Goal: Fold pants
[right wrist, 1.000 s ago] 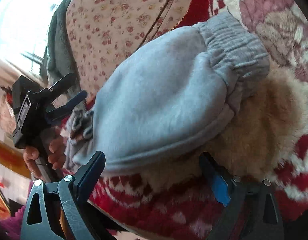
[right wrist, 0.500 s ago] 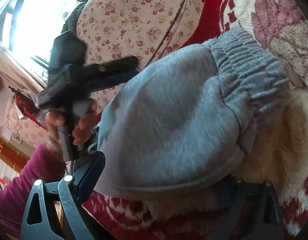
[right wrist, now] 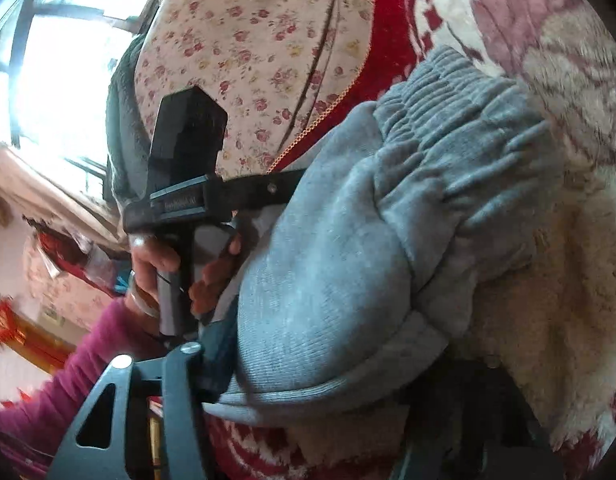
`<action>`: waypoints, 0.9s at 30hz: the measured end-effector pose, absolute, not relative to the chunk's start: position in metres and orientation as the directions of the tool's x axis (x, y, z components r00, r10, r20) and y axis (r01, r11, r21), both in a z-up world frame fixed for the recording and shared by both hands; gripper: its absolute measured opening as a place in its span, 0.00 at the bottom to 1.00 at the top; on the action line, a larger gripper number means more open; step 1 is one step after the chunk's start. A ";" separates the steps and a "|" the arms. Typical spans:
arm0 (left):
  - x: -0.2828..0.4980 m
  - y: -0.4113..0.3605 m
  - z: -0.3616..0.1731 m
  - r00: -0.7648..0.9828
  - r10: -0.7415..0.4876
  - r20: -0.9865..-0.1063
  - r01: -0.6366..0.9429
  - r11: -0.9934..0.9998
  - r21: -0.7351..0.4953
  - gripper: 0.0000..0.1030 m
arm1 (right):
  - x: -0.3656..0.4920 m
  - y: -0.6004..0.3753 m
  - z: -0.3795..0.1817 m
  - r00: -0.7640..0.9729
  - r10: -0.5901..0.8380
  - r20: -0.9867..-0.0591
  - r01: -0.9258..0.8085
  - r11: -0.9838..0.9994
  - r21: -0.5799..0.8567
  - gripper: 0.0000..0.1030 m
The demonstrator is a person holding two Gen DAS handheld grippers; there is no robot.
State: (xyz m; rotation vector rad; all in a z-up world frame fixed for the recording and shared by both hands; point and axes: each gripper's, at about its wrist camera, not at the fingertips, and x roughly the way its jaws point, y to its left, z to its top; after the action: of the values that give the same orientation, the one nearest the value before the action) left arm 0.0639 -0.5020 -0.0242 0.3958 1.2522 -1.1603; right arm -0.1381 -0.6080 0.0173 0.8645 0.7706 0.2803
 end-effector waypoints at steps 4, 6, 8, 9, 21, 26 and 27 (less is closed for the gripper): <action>0.057 -0.495 -0.011 -0.107 -0.498 -0.861 0.852 0.400 -0.337 0.40 | -0.135 -0.601 0.028 0.702 0.500 -0.507 0.054 0.672 0.738 0.44; 0.054 -0.494 -0.007 -0.083 -0.501 -0.862 0.858 0.404 -0.318 0.32 | -0.134 -0.598 0.032 0.704 0.493 -0.511 0.042 0.689 0.723 0.42; 0.053 -0.491 -0.002 -0.064 -0.510 -0.858 0.855 0.415 -0.311 0.28 | -0.134 -0.595 0.037 0.707 0.486 -0.514 0.033 0.703 0.710 0.40; 0.053 -0.489 0.002 -0.056 -0.517 -0.854 0.855 0.417 -0.309 0.26 | -0.135 -0.594 0.040 0.708 0.482 -0.516 0.027 0.712 0.702 0.38; 0.050 -0.440 0.080 0.040 -0.655 -0.754 0.848 0.421 -0.321 0.25 | -0.134 -0.554 0.117 0.757 0.461 -0.463 -0.143 0.809 0.570 0.30; 0.048 -0.397 0.116 0.100 -0.714 -0.692 0.839 0.435 -0.327 0.25 | -0.129 -0.519 0.156 0.758 0.485 -0.437 -0.237 0.828 0.508 0.28; 0.048 -0.388 0.121 0.109 -0.723 -0.682 0.835 0.438 -0.332 0.25 | -0.128 -0.511 0.161 0.755 0.490 -0.436 -0.255 0.832 0.494 0.28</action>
State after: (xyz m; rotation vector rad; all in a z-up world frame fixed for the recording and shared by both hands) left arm 0.0479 -0.3877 0.1210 0.1489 0.9023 -1.1522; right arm -0.1284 -0.5114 0.1614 0.4257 0.5863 0.4197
